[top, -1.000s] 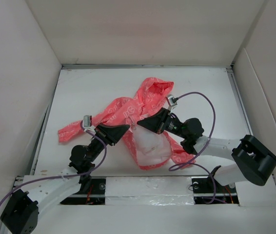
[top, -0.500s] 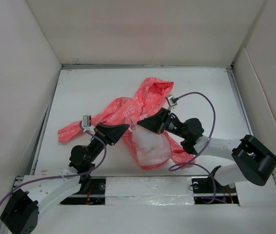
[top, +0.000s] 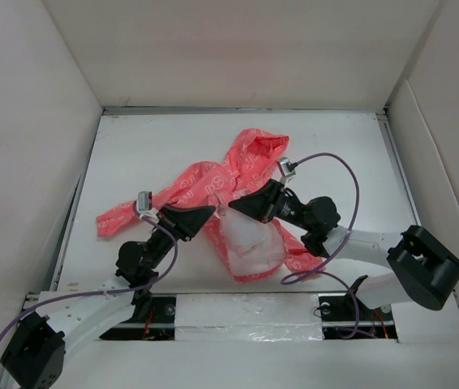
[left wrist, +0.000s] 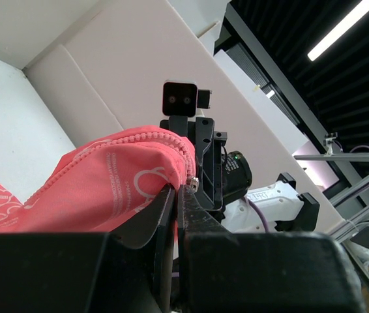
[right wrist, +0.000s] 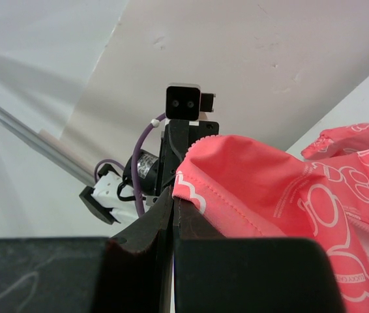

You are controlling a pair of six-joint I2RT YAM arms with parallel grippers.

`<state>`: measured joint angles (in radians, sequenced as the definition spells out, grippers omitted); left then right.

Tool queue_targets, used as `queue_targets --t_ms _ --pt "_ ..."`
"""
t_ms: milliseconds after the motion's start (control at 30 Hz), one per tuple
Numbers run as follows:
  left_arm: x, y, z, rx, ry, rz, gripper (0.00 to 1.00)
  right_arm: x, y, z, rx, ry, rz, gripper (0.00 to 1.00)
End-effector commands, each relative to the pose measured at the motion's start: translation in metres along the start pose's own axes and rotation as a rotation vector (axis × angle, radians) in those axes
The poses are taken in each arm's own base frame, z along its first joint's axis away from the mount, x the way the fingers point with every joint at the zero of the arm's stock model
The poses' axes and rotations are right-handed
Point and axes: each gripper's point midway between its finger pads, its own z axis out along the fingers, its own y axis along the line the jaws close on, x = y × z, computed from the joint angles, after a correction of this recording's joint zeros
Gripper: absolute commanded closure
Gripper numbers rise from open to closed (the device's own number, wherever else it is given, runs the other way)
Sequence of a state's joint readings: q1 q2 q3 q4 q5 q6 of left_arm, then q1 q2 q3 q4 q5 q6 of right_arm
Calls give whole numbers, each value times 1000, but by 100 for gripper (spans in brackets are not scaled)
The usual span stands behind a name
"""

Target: Zip up the jacket

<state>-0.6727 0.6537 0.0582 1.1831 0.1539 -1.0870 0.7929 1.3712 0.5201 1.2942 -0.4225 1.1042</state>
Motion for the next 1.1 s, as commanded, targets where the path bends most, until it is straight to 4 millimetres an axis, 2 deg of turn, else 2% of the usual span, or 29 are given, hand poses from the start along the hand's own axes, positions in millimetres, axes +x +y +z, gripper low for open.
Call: queue_targets --t_ms 0,867,1067 --pt "0 -10 -7 62 -11 -3 100 -41 117 -22 -458 -207 -225 100" --pt "-2 -17 -7 89 -18 1 100 -38 108 -19 -440 -198 -214 100" --pt "2 -17 -6 94 6 -5 100 -38 107 -18 -439 -197 -212 100"
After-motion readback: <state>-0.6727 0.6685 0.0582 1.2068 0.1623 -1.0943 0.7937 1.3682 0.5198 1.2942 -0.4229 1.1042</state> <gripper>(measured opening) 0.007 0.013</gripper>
